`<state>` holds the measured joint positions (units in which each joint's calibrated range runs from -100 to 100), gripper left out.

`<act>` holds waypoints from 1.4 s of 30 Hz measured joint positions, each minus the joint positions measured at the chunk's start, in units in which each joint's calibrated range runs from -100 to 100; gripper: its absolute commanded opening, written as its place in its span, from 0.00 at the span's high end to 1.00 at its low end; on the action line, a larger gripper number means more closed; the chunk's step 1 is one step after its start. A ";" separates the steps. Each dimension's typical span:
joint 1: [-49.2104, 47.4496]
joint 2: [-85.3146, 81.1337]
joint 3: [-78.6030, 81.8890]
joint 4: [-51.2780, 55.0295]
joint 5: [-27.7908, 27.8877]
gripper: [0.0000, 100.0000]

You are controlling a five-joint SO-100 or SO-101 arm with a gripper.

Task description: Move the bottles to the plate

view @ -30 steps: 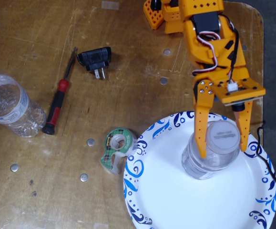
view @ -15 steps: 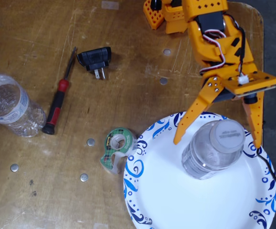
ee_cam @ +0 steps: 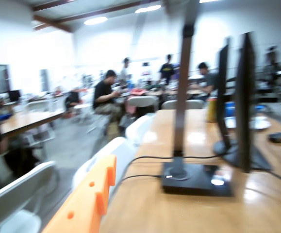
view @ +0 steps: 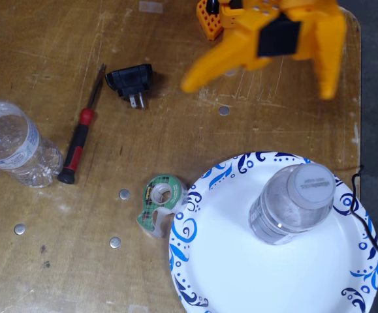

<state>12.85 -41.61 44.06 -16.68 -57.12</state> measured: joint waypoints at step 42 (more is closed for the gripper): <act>46.76 46.06 -22.84 -10.89 4.43 0.51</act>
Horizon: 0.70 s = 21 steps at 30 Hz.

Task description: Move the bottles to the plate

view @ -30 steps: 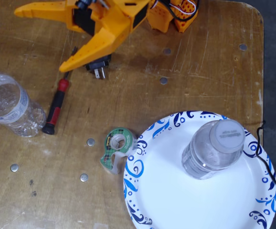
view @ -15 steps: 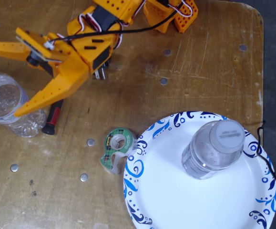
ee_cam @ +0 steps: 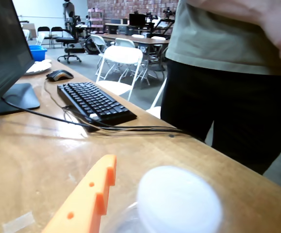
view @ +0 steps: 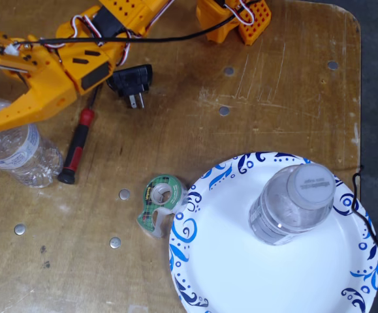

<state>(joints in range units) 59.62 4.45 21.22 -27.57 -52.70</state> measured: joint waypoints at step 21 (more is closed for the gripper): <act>-0.27 0.00 0.00 0.00 -0.52 0.89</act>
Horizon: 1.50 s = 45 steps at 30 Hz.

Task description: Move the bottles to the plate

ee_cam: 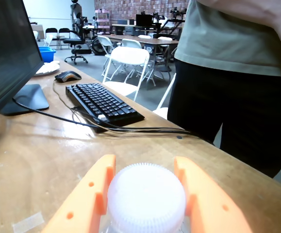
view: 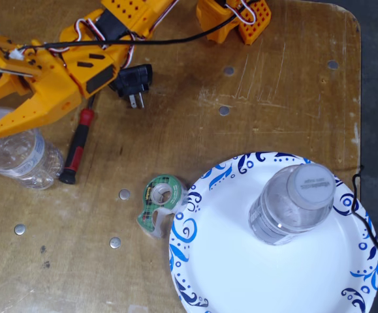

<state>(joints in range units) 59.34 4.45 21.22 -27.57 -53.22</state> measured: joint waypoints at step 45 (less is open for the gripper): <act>-43.48 3.94 -53.33 48.43 -4.01 0.99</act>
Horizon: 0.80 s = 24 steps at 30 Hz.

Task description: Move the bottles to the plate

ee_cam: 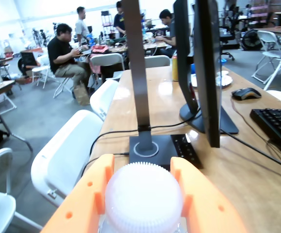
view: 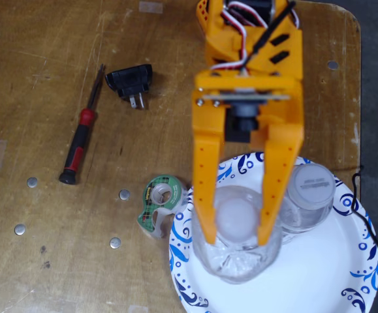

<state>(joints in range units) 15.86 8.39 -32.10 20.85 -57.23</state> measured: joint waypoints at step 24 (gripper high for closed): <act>-2.01 7.30 23.83 -21.53 2.03 0.98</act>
<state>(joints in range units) 13.86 15.69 -8.27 -0.68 -55.20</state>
